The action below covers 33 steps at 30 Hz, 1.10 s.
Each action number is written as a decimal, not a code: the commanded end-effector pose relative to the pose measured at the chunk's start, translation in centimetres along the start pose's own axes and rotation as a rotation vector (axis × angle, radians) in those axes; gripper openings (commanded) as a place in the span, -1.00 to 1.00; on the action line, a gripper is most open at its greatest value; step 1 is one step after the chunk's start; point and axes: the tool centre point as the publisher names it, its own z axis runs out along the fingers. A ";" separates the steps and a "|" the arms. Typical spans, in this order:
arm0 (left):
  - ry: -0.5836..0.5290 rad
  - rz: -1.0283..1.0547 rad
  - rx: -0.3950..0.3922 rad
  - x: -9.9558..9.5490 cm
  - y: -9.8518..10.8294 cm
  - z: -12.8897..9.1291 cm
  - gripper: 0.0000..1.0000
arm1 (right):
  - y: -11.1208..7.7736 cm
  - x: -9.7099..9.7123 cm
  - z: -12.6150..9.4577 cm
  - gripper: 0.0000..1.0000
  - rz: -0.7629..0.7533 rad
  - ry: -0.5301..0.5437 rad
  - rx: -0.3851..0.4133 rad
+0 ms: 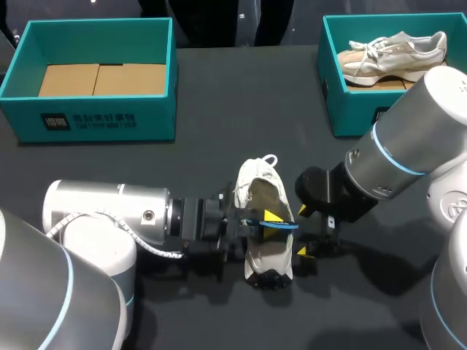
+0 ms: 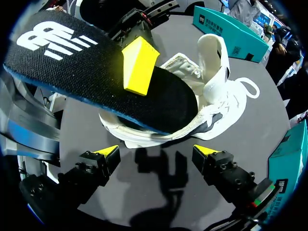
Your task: Take the shoe out of the shoebox, open the shoe tongue, remove and reinsert the insole, then place the shoe into the shoebox
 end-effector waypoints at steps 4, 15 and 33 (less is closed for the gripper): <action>-0.009 0.046 -0.012 -0.3 1.9 0.5 -1.00 | -0.1 0.1 0.1 1.00 -0.001 -0.002 -0.001; -0.019 0.093 -0.071 -0.8 4.8 0.7 -1.00 | -0.1 0.1 0.1 1.00 -0.001 -0.002 -0.001; -0.030 0.041 -0.020 -0.9 0.6 -0.9 -0.22 | -0.1 0.1 0.1 1.00 -0.001 -0.002 -0.001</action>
